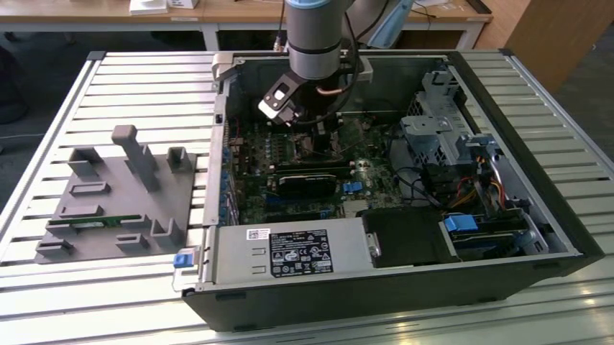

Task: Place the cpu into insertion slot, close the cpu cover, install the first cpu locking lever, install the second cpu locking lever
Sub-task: 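Place the cpu into insertion slot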

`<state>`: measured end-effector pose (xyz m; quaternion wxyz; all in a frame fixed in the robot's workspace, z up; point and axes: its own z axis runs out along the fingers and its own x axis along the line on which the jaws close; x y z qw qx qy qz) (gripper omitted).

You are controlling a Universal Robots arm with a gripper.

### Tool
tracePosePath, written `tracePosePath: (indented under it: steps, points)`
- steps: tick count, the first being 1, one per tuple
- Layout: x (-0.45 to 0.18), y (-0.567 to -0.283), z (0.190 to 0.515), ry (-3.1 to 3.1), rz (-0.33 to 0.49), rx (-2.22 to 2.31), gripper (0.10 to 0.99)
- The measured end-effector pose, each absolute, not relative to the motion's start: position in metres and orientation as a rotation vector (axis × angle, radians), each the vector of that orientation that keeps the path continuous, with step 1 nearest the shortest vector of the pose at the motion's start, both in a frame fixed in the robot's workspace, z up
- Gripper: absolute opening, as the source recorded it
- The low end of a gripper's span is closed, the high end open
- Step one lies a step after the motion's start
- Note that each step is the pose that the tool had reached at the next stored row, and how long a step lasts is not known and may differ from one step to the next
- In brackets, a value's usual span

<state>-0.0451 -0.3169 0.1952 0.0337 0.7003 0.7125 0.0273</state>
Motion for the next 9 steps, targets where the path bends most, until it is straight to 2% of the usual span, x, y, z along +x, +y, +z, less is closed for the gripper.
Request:
tracePosePath:
  steps: [9]
  points:
    - [-0.0452,-0.3169,0.1924,2.188,0.083,2.157,0.541]
